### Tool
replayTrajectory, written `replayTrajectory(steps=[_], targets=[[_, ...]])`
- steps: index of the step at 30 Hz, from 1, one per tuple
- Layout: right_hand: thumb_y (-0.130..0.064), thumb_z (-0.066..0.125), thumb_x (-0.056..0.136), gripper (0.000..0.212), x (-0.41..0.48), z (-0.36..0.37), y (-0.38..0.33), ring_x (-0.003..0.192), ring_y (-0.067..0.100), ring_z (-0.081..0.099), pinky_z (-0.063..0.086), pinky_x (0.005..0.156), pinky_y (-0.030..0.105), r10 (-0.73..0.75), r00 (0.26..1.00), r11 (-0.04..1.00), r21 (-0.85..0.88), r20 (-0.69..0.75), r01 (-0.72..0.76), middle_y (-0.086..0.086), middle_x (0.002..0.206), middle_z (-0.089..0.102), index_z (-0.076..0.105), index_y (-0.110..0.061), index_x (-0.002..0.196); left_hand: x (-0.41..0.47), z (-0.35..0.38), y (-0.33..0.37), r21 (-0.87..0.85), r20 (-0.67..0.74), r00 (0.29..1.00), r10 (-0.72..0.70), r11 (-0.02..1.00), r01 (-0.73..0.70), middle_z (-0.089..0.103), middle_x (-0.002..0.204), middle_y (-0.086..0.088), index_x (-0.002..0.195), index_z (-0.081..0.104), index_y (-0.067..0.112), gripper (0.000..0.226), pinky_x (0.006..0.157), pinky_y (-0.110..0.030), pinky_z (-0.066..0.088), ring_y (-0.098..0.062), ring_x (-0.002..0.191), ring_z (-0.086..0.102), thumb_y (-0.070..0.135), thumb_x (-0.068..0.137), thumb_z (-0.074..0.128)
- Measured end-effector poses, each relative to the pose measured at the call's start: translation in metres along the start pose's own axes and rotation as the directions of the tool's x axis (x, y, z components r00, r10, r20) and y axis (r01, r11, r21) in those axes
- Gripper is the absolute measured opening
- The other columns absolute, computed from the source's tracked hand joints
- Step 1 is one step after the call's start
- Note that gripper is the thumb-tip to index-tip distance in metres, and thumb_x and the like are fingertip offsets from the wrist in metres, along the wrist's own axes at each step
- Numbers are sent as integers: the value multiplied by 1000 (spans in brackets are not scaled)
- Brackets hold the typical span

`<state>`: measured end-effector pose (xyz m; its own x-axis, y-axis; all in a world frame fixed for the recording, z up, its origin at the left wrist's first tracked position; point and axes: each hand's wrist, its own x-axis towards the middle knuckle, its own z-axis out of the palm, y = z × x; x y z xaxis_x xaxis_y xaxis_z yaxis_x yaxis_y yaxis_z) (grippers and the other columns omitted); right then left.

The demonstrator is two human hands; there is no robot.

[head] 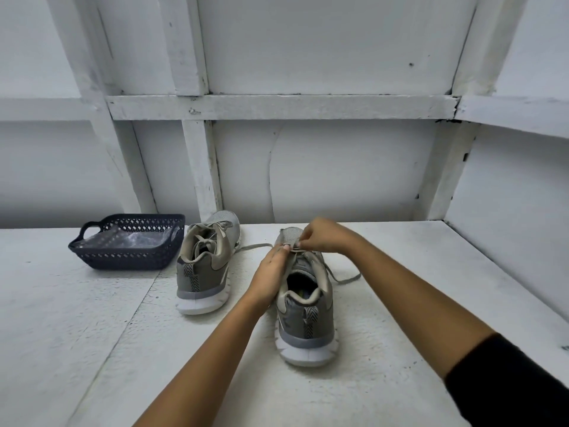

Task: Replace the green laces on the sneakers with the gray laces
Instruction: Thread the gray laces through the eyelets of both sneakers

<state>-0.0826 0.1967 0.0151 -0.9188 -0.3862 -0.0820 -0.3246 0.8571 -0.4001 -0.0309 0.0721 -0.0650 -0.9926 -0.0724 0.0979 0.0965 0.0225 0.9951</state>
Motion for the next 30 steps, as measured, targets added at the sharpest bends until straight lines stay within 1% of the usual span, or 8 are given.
replayTrajectory(steps=[3, 7, 12, 15, 17, 23, 26, 30], targets=[[-15, 67, 82, 22, 11, 11, -4, 55, 13, 45, 32, 41, 16, 27, 998, 997, 71, 50, -31, 12, 68, 63, 72, 1, 96, 4, -3, -5, 2, 8, 1000, -27, 1000, 27, 59, 130, -2, 121, 60, 17, 61, 112, -39, 32, -13, 125, 50, 58, 79, 45], [-9, 66, 81, 9, 12, 12, 0, 51, 7, 42, 30, 37, 10, 24, 1000, 974, 224, 12, -26, -1, 57, 52, 69, -10, 74, 1, 0, 1, 71, 6, 1000, -18, 997, 18, 64, 115, -6, 100, 63, 23, 29, 106, -40, 37, -19, 116, 56, 36, 97, 37], [-5, 52, 86, 20, -4, 8, 14, 74, 19, 50, 38, 60, 26, -38, 999, 810, 585, -28, 47, 27, 83, 61, 56, -11, 67, 4, -3, -6, 27, 19, 1000, -19, 999, 19, 63, 119, -3, 103, 64, 24, 38, 109, -40, 36, -15, 117, 54, 52, 88, 42], [-5, 40, 89, 21, -19, -7, 18, 74, 17, 60, 42, 75, 33, -68, 998, 645, 762, -11, 53, 7, 70, 67, 51, -11, 73, 6, -5, -10, -26, 40, 997, -59, 998, 60, 58, 118, 1, 119, 59, 16, 40, 105, -36, 39, -14, 110, 53, 44, 96, 41], [-4, 36, 89, 25, -25, -18, 20, 62, 18, 57, 41, 79, 37, -84, 996, 620, 784, 27, 31, 3, 55, 62, 48, -11, 68, 8, -5, -14, -38, 49, 998, -37, 999, 39, 60, 123, 5, 111, 65, 27, 43, 110, -39, 34, -12, 118, 53, 56, 87, 44], [-23, 50, 92, 23, -11, -15, 5, 58, 11, 52, 36, 58, 25, 1, 999, 962, 271, 49, -14, 1, 62, 56, 63, -13, 76, 17, -4, -26, -64, 45, 998, -33, 997, 36, 64, 117, 4, 90, 71, 39, 41, 112, -44, 31, -17, 120, 54, 66, 72, 46], [-22, 59, 83, 21, 10, 0, -6, 60, 17, 41, 29, 51, 26, -21, 999, 1000, 12, 33, 21, 8, 65, 49, 67, -4, 76, 15, -4, -23, -66, 58, 998, -34, 997, 38, 64, 115, 3, 93, 69, 33, 38, 111, -44, 33, -16, 117, 55, 60, 81, 45], [-19, 66, 79, 15, 28, 11, -12, 66, 22, 49, 36, 54, 26, 17, 996, 986, -165, 87, -3, 8, 64, 54, 68, -5, 82, 16, -5, -24, -109, 48, 998, -31, 993, 36, 66, 115, -9, 87, 70, 28, 41, 111, -45, 33, -22, 118, 55, 61, 75, 48]])
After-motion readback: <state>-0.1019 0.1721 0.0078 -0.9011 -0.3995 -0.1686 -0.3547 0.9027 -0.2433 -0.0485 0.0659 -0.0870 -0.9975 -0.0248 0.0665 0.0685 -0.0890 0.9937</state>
